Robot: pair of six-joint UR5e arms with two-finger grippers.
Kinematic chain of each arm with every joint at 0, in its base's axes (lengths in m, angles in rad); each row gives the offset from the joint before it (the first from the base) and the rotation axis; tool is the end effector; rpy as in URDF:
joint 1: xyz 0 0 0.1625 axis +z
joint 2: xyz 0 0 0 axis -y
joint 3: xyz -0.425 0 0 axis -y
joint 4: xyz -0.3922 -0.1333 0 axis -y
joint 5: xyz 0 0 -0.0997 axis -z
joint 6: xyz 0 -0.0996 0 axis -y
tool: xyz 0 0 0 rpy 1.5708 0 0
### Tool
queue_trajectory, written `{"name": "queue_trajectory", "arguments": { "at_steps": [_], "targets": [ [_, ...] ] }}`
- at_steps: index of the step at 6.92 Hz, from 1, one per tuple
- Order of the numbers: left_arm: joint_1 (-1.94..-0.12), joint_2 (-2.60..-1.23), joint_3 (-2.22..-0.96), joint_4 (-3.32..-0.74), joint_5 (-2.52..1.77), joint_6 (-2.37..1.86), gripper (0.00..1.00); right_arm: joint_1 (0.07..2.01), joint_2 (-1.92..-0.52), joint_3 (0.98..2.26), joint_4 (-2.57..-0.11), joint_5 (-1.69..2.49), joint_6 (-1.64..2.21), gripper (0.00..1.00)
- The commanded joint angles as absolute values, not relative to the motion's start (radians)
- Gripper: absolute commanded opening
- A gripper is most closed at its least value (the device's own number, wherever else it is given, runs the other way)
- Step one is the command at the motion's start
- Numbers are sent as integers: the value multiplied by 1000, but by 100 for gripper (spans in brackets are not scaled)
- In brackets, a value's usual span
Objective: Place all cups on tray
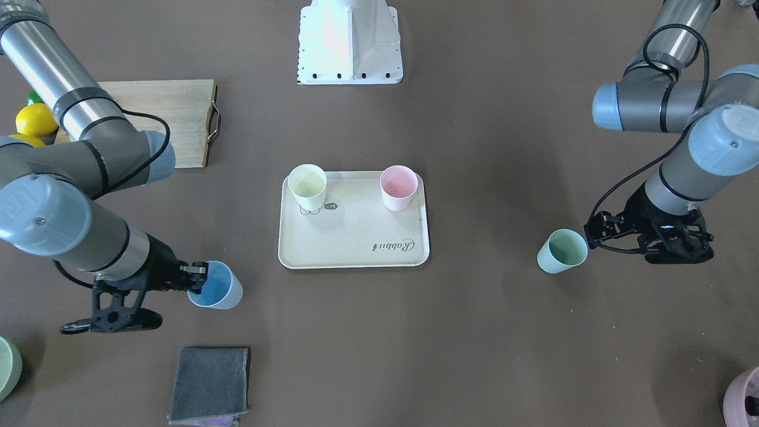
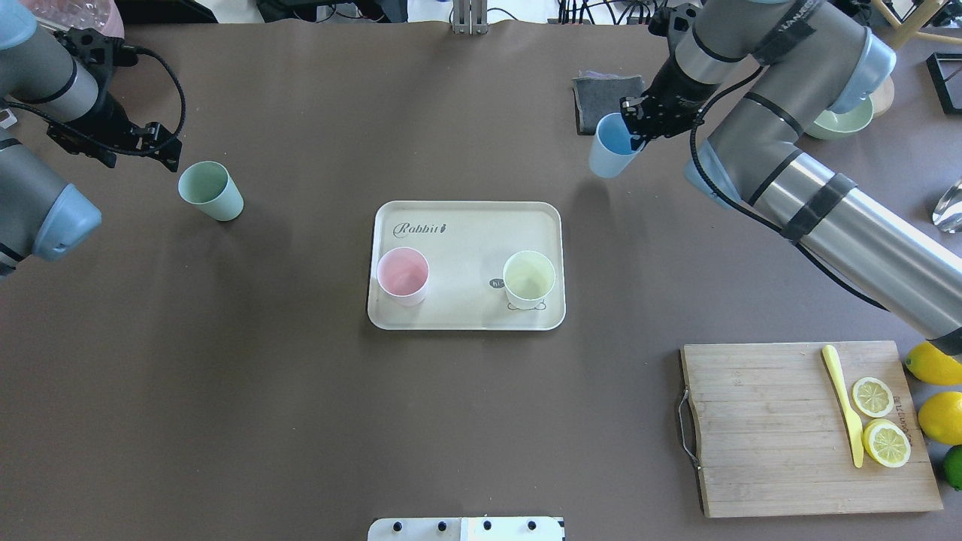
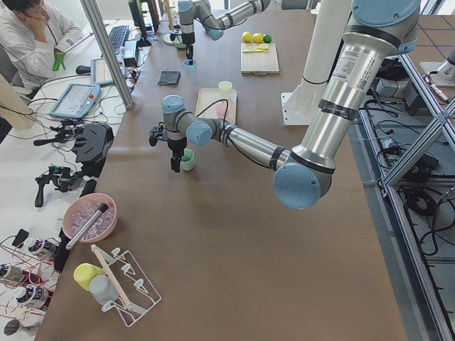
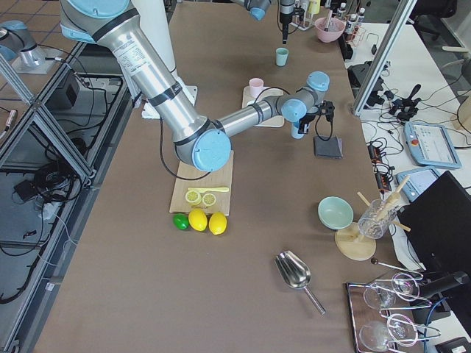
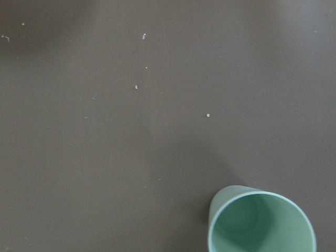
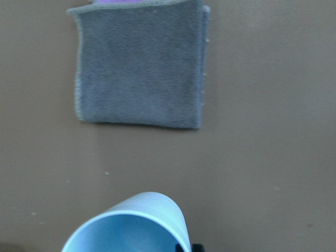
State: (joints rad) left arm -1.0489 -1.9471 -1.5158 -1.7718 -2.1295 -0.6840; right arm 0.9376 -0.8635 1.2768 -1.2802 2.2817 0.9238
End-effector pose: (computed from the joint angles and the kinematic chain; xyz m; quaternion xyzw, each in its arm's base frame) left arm 0.2577 -0.6095 0.4574 0.0534 0.3602 -0.0042 0.9314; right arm -0.3948 -0.6532 0.3210 0.0007 -0.4595 0.0087 0.8881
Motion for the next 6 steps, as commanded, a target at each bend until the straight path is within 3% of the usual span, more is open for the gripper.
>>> {"name": "queue_trajectory", "arguments": {
  "at_steps": [1,2,3,4,5,6],
  "targets": [
    [-1030,-1959,-1480,-1832,-2175,-783,97,843,-799,1288,-1272,2252,1054,0],
    [-1002,-1959,-1471,-1850,-2177,-793,95,803,-799,1299,-1272,2232,1074,0],
    [-979,-1959,-1471,-1870,-2177,-837,81,763,-802,1301,-1270,2206,1077,0],
    [-956,-1959,-1460,-1890,-2175,-854,1,721,-808,1301,-1269,2165,1077,0],
    [-948,-1982,-1447,-1887,-2178,-847,0,719,-811,1307,-1272,2163,1077,0],
    [-951,-2018,-1447,-1867,-2180,-854,0,718,-815,1319,-1278,2163,1077,32]
  ]
}}
